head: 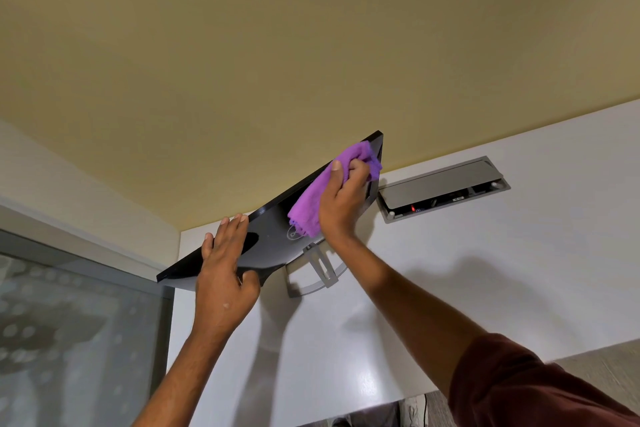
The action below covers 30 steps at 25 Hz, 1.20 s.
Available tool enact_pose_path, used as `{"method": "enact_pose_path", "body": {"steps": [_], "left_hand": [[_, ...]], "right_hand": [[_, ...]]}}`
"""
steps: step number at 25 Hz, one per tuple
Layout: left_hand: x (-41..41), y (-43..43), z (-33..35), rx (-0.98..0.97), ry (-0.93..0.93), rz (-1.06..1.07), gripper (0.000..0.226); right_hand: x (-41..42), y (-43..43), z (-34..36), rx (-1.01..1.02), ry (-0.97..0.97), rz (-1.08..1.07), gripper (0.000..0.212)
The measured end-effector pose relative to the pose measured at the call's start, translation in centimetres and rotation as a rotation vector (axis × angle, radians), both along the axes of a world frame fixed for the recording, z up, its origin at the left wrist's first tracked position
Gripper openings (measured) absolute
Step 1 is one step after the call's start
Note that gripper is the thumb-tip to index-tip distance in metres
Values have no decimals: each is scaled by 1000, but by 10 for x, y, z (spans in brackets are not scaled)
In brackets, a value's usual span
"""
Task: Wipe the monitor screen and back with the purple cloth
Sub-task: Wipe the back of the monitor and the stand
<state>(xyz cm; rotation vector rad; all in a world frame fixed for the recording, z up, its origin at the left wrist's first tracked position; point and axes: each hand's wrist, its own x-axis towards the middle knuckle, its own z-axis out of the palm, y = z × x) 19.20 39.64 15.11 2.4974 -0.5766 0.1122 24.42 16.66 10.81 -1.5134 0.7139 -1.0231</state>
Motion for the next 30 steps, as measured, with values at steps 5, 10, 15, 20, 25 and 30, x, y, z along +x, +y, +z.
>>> {"method": "enact_pose_path", "body": {"steps": [5,10,15,20,25,30], "left_hand": [[1,0,0,10,-2,-2,96],[2,1,0,22,-6,-2,96],[0,1,3,11,2,-4,97],[0,2,5,7,20,-10,97],[-2,1,3,-1,24,-10,95],[-1,1,3,-12,26,-10,96]], "right_hand": [[-18,47,-14,-282,48,289,23],[-25,54,-29,-667,97,410,34],[-18,21,-26,-278,92,255,30],[7,-21,-34,102,91,-19,35],[16,-58,-67,533,229,-49,36],[19,-62,-101,834,364,-59,47]]}}
